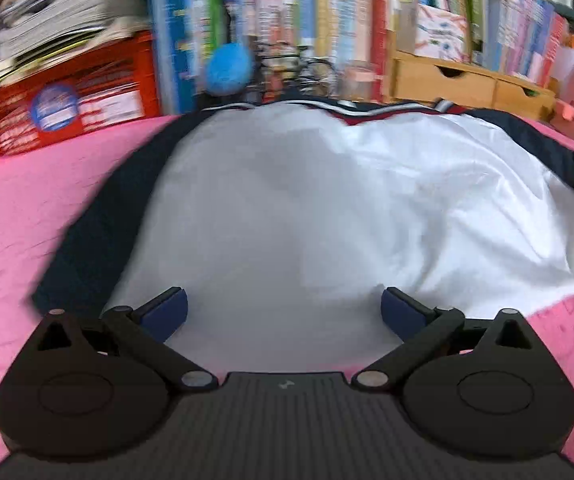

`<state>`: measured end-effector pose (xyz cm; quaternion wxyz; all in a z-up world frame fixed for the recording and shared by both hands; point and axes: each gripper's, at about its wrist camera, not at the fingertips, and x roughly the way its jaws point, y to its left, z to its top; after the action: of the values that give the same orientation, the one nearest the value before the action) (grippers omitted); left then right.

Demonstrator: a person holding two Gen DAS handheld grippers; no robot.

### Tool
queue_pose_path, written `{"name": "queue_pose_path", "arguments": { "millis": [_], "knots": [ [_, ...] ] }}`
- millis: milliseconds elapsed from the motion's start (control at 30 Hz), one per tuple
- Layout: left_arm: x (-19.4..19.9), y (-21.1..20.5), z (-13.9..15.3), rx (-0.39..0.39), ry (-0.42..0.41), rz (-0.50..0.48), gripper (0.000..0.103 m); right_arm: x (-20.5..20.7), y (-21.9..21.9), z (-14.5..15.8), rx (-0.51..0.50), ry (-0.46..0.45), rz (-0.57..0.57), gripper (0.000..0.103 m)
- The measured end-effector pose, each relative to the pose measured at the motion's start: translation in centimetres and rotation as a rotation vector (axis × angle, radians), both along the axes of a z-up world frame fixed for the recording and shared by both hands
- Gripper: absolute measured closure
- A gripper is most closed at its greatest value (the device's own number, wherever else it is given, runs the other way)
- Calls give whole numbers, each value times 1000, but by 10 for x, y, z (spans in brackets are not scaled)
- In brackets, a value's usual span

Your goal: Fold clothes

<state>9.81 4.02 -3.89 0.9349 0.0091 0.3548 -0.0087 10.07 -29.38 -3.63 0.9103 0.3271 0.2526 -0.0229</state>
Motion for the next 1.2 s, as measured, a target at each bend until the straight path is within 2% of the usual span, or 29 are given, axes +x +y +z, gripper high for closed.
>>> {"name": "queue_pose_path", "arguments": {
  "millis": [67, 167, 267, 333, 400, 467, 533, 667, 700, 767, 800, 867, 933, 1000, 1033, 1167, 1200],
  "knots": [
    [-20, 34, 9, 18, -26, 63, 0, 0, 41, 29, -194, -60, 46, 84],
    [-44, 81, 15, 61, -48, 183, 0, -3, 122, 74, -442, -204, 171, 85],
    [-62, 129, 14, 60, -24, 308, 0, -10, 216, 95, -609, -320, 352, 85],
    [-74, 156, 12, 28, -13, 374, 0, -13, 283, 89, -713, -375, 489, 85],
    [-80, 168, 10, 4, -13, 396, 0, -19, 340, 70, -815, -400, 633, 85],
    [-87, 181, 9, -20, -13, 419, 0, -25, 376, 50, -886, -387, 758, 85],
    [-88, 185, 6, -26, -13, 420, 0, -25, 401, 24, -935, -321, 858, 85],
    [-85, 187, 4, -52, -16, 404, 0, -23, 414, 4, -1022, -265, 897, 77],
    [-83, 187, 3, -55, -14, 407, 1, -24, 414, 5, -1018, -273, 911, 65],
    [-81, 189, 2, -24, -13, 426, 1, -25, 411, 10, -995, -275, 942, 58],
    [-80, 190, 3, -18, -19, 426, 0, -25, 408, 14, -979, -274, 950, 51],
    [-84, 195, 7, -59, -49, 406, 0, -29, 393, 20, -936, -265, 930, 39],
    [-86, 199, 15, -111, -81, 393, 0, -35, 362, 32, -831, -256, 940, 12],
    [-84, 197, 23, -139, -119, 362, 0, -45, 333, 39, -763, -278, 936, 11],
    [-81, 193, 28, -149, -139, 342, 0, -49, 326, 40, -781, -279, 915, 10],
    [-60, 165, 51, -164, -229, 241, 0, -61, 296, 31, -984, -206, 750, 10],
    [-52, 155, 55, -160, -253, 209, 0, -60, 291, 27, -990, -181, 733, 10]
  ]
}}
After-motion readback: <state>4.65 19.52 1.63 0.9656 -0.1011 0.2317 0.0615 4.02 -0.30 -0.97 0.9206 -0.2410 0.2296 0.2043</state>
